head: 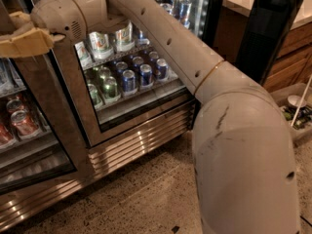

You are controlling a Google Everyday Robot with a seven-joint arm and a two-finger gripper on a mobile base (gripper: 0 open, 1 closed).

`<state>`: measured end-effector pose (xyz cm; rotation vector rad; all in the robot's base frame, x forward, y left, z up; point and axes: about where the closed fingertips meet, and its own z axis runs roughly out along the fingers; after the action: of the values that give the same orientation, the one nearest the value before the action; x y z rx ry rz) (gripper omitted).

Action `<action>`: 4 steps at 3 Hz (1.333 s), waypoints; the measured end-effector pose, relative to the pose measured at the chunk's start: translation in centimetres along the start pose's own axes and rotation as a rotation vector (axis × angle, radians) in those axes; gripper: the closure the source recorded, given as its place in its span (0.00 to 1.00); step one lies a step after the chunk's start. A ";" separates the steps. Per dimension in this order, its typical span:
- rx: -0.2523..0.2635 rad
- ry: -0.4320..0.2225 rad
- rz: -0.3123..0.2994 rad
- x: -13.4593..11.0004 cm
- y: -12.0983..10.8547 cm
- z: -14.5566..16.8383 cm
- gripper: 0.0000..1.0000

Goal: Open left fridge door

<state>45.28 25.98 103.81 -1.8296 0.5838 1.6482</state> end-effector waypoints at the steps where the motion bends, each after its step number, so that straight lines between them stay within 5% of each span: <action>1: 0.000 0.000 0.000 0.0 0.1 -0.2 0.81; 2: 0.000 0.000 0.000 0.0 0.1 -0.2 0.58; 4: 0.111 0.034 -0.042 -0.5 0.4 0.3 0.69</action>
Offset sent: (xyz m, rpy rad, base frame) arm 0.0008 -0.0017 0.0004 0.0000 0.0000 0.0000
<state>44.71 25.87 104.19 -1.7804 0.6353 1.5293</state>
